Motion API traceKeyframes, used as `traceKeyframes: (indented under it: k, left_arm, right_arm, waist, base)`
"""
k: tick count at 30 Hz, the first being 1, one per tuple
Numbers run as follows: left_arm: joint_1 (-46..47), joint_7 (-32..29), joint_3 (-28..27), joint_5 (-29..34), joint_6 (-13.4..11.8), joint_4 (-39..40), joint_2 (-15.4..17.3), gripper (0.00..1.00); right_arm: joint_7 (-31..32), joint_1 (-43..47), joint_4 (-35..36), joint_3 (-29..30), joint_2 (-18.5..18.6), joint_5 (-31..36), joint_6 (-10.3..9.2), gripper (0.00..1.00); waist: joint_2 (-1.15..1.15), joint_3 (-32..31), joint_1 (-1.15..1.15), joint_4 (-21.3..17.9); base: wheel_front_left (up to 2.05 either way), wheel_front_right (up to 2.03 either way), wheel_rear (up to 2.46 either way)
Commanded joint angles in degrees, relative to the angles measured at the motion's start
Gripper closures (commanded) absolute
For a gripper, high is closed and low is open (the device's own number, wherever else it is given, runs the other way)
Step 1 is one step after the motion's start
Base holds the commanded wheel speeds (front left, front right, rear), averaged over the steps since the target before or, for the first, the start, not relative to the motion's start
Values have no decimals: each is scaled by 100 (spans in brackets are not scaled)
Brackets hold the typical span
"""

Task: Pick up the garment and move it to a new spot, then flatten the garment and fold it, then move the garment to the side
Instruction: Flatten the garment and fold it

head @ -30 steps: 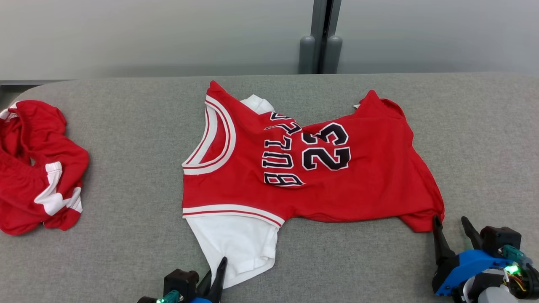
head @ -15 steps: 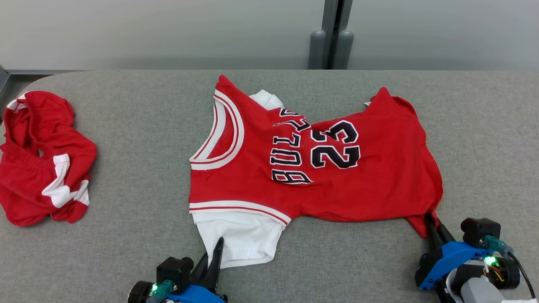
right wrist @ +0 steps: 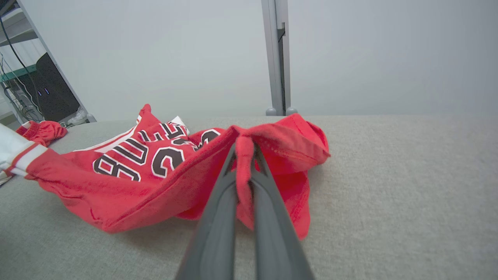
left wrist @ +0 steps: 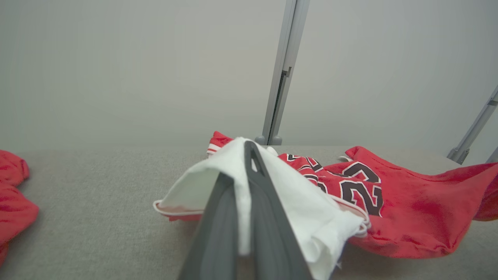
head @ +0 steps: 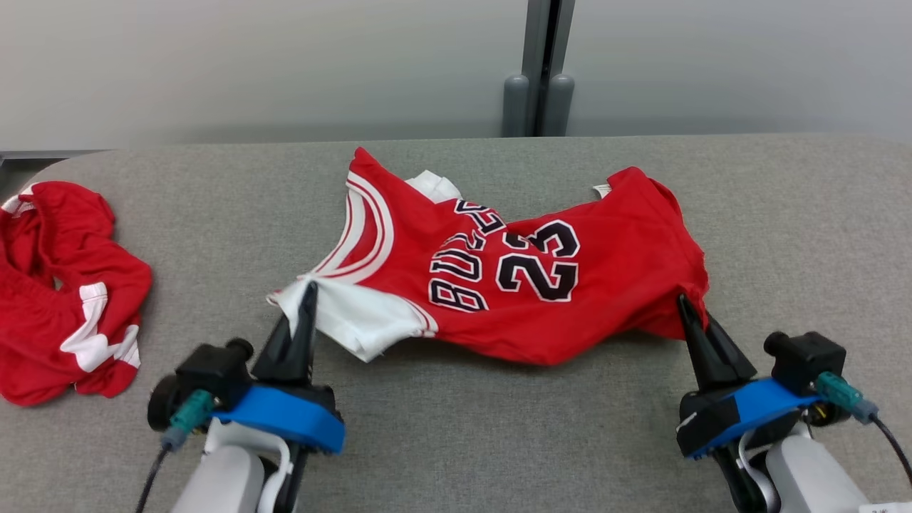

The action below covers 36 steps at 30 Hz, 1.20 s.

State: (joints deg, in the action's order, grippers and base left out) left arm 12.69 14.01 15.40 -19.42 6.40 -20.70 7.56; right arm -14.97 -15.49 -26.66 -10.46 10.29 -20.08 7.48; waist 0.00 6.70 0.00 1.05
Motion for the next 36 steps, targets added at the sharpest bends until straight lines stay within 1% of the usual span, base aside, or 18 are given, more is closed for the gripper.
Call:
traceKeyframes:
  k: [1,4,7,11,14,15,21,23,28,31,32,36]
  left_arm:
    - [212,-35,-55,-26,-20,77,75,100]
    - [646,-172,-150,-74,-5,262,226,100]
    - [1176,-348,-234,-91,20,402,386,100]
    - [2114,-600,-322,-71,41,539,637,100]
    - [2964,-799,-377,-139,66,544,757,100]
    - [3271,-860,-371,-101,66,525,846,100]
    - [5248,-1127,-304,-245,103,-1,970,100]
    - [5895,-1196,-227,-303,113,-318,957,100]
    - [7354,-1138,-122,-366,118,-1032,909,100]
    - [8114,-1133,13,-343,121,-1429,896,100]
    - [8114,-1133,13,-343,121,-1429,896,100]
    - [8867,-958,255,-408,122,-1823,833,100]
  right_arm:
    - [-30,-119,147,-39,80,-50,3,100]
    - [41,-367,462,-169,172,-223,3,100]
    - [130,-835,656,-205,256,-351,3,100]
    - [280,-1723,769,-209,354,-463,3,100]
    - [403,-2552,726,-201,453,-554,3,100]
    - [432,-2840,696,-183,475,-574,3,100]
    - [608,-4663,160,-34,567,-872,3,100]
    - [646,-5251,-61,-58,618,-844,3,100]
    - [646,-6617,-646,-68,680,-943,3,100]
    - [615,-7269,-981,-94,740,-971,3,100]
    - [615,-7269,-981,-94,740,-971,3,100]
    - [533,-7948,-1416,-228,790,-1002,3,100]
  waist:
    - [0,9,0,-32]
    - [0,90,0,-107]
    - [0,276,0,-173]
    - [0,705,0,-262]
    - [0,1081,0,-297]
    - [0,1228,0,-311]
    - [0,1957,0,-356]
    - [0,2141,0,-366]
    - [0,2451,0,-407]
    - [0,2583,0,-439]
    - [0,2583,0,-439]
    - [0,2694,0,-436]
  base:
    - [0,0,0]
    - [0,0,0]
    - [0,0,0]
    - [0,0,0]
    - [0,0,0]
    - [0,0,0]
    - [0,0,0]
    - [0,0,0]
    - [0,0,0]
    - [0,0,0]
    - [0,0,0]
    - [0,0,0]
